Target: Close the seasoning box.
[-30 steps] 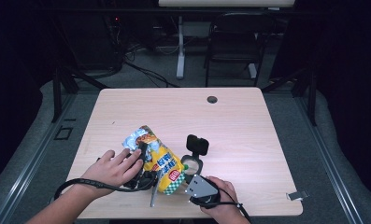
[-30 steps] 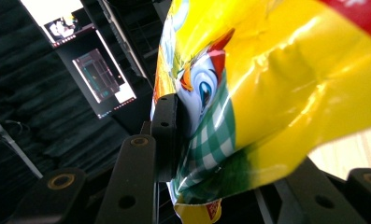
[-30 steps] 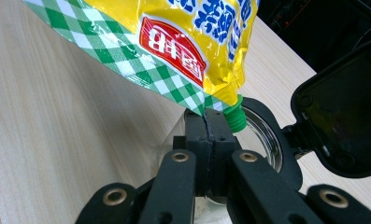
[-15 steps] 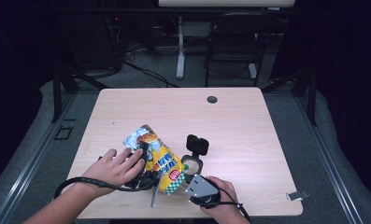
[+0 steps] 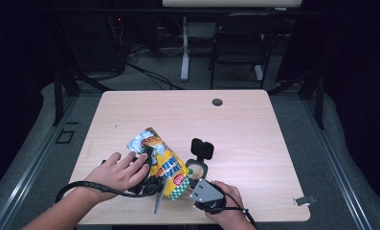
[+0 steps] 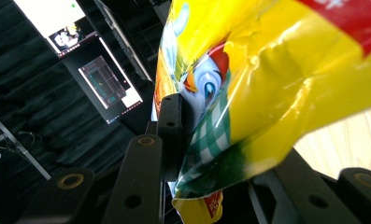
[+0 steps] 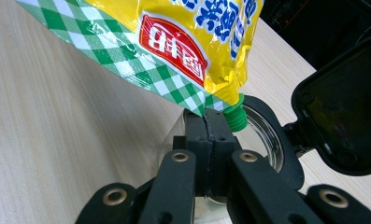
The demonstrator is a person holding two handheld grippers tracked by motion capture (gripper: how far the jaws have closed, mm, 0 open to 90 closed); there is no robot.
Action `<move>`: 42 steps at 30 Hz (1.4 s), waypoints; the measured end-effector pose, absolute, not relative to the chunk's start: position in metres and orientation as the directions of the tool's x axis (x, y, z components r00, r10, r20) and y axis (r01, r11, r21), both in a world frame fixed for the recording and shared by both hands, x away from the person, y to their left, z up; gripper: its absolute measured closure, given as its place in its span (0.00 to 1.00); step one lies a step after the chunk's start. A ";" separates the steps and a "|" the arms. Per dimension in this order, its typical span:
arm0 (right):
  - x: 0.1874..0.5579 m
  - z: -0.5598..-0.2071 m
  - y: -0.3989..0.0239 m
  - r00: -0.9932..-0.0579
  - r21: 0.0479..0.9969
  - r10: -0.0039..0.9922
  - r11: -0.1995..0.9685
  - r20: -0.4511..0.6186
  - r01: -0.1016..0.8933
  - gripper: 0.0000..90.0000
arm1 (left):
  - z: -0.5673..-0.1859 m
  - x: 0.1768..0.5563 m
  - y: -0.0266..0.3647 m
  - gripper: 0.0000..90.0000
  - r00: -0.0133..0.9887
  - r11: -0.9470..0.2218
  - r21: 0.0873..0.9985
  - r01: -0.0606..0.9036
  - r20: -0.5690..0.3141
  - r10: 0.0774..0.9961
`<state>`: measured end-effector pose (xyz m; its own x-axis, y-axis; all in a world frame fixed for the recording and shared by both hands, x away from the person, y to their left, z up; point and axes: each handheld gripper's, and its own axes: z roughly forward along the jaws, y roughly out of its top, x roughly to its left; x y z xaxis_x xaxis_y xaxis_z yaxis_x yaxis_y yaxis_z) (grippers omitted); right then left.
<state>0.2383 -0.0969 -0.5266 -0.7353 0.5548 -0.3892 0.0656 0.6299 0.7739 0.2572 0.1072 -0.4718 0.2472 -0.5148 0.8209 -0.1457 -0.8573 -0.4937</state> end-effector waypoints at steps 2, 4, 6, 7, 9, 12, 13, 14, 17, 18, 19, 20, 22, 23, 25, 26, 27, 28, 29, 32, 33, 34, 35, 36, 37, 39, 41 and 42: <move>0.238 -0.527 -0.097 -0.735 0.774 0.555 0.630 -0.389 0.066 1.00 | -0.474 0.257 0.109 0.81 0.265 -0.871 -0.469 -0.145 0.830 -0.491; 0.238 -0.527 -0.097 -0.734 0.773 0.553 0.631 -0.394 0.061 1.00 | -0.473 0.257 0.108 0.81 0.261 -0.867 -0.476 -0.148 0.827 -0.498; 0.238 -0.527 -0.097 -0.734 0.773 0.553 0.632 -0.395 0.060 1.00 | -0.473 0.257 0.108 0.81 0.260 -0.866 -0.478 -0.149 0.826 -0.501; 0.238 -0.527 -0.097 -0.734 0.773 0.553 0.631 -0.394 0.061 1.00 | -0.473 0.257 0.108 0.81 0.263 -0.865 -0.479 -0.149 0.824 -0.502; 0.238 -0.527 -0.097 -0.734 0.773 0.554 0.631 -0.394 0.061 1.00 | -0.472 0.257 0.108 0.81 0.264 -0.862 -0.483 -0.150 0.821 -0.506; 0.238 -0.527 -0.097 -0.734 0.773 0.553 0.631 -0.395 0.061 1.00 | -0.472 0.257 0.108 0.81 0.256 -0.862 -0.485 -0.150 0.823 -0.507; 0.238 -0.527 -0.096 -0.733 0.773 0.555 0.631 -0.393 0.063 1.00 | -0.472 0.257 0.108 0.81 0.263 -0.859 -0.489 -0.150 0.818 -0.512; 0.238 -0.527 -0.096 -0.734 0.772 0.553 0.633 -0.394 0.062 1.00 | -0.470 0.256 0.106 0.81 0.231 -0.839 -0.522 -0.154 0.806 -0.544; 0.237 -0.527 -0.096 -0.734 0.773 0.553 0.631 -0.393 0.062 1.00 | -0.469 0.256 0.105 0.82 0.219 -0.829 -0.538 -0.154 0.800 -0.559; 0.238 -0.527 -0.096 -0.735 0.772 0.551 0.633 -0.395 0.060 1.00 | -0.469 0.256 0.105 0.82 0.219 -0.829 -0.538 -0.154 0.800 -0.559; 0.238 -0.527 -0.096 -0.735 0.772 0.552 0.633 -0.394 0.062 1.00 | -0.469 0.256 0.105 0.82 0.221 -0.827 -0.540 -0.155 0.797 -0.562; 0.238 -0.527 -0.096 -0.735 0.772 0.552 0.633 -0.394 0.061 1.00 | -0.469 0.256 0.105 0.82 0.213 -0.824 -0.545 -0.157 0.796 -0.567; 0.238 -0.527 -0.096 -0.735 0.771 0.551 0.634 -0.395 0.061 1.00 | -0.469 0.256 0.105 0.82 0.206 -0.823 -0.547 -0.156 0.797 -0.568; 0.237 -0.527 -0.096 -0.735 0.772 0.551 0.632 -0.395 0.060 1.00 | -0.469 0.255 0.104 0.82 0.203 -0.820 -0.552 -0.153 0.794 -0.573; 0.237 -0.527 -0.096 -0.736 0.772 0.551 0.632 -0.394 0.060 1.00 | -0.468 0.255 0.103 0.82 0.198 -0.815 -0.558 -0.157 0.791 -0.579; 0.237 -0.527 -0.096 -0.736 0.772 0.551 0.633 -0.394 0.060 1.00 | -0.468 0.254 0.103 0.82 0.196 -0.814 -0.560 -0.157 0.790 -0.581; 0.237 -0.527 -0.096 -0.736 0.772 0.550 0.633 -0.394 0.059 1.00 | -0.467 0.254 0.103 0.82 0.193 -0.814 -0.559 -0.157 0.791 -0.581; 0.237 -0.527 -0.096 -0.736 0.771 0.549 0.635 -0.395 0.059 1.00 | -0.467 0.254 0.103 0.82 0.188 -0.820 -0.550 -0.159 0.799 -0.572; 0.237 -0.527 -0.096 -0.736 0.771 0.549 0.634 -0.395 0.059 1.00 | -0.467 0.253 0.102 0.82 0.185 -0.817 -0.556 -0.155 0.796 -0.577; 0.237 -0.528 -0.095 -0.736 0.771 0.549 0.635 -0.396 0.058 1.00 | -0.466 0.253 0.101 0.83 0.188 -0.817 -0.556 -0.154 0.795 -0.577; 0.237 -0.528 -0.095 -0.736 0.772 0.550 0.633 -0.395 0.059 1.00 | -0.466 0.253 0.101 0.83 0.185 -0.811 -0.564 -0.155 0.790 -0.585; 0.237 -0.528 -0.095 -0.735 0.772 0.550 0.633 -0.396 0.059 1.00 | -0.466 0.253 0.101 0.83 0.188 -0.816 -0.557 -0.155 0.794 -0.578; 0.237 -0.528 -0.095 -0.735 0.771 0.550 0.634 -0.397 0.058 1.00 | -0.466 0.253 0.101 0.83 0.187 -0.814 -0.560 -0.155 0.792 -0.581; 0.237 -0.528 -0.095 -0.735 0.771 0.550 0.634 -0.397 0.058 1.00 | -0.466 0.253 0.101 0.83 0.187 -0.814 -0.560 -0.155 0.792 -0.581; 0.237 -0.528 -0.095 -0.736 0.772 0.550 0.633 -0.395 0.059 1.00 | -0.467 0.253 0.101 0.83 0.194 -0.814 -0.560 -0.157 0.790 -0.581; 0.237 -0.528 -0.095 -0.735 0.771 0.550 0.634 -0.396 0.059 1.00 | -0.466 0.253 0.101 0.84 0.193 -0.809 -0.566 -0.158 0.786 -0.587; 0.237 -0.528 -0.095 -0.735 0.771 0.550 0.634 -0.396 0.059 1.00 | -0.466 0.253 0.101 0.84 0.198 -0.809 -0.566 -0.160 0.784 -0.588; 0.237 -0.528 -0.095 -0.735 0.771 0.550 0.634 -0.396 0.059 1.00 | -0.466 0.253 0.101 0.84 0.198 -0.809 -0.566 -0.160 0.784 -0.588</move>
<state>0.2368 -0.0949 -0.5279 -0.7351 0.5502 -0.3962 0.0594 0.6344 0.7707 0.2535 0.1006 -0.4661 0.1982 -0.5880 0.7842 -0.1600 -0.8087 -0.5660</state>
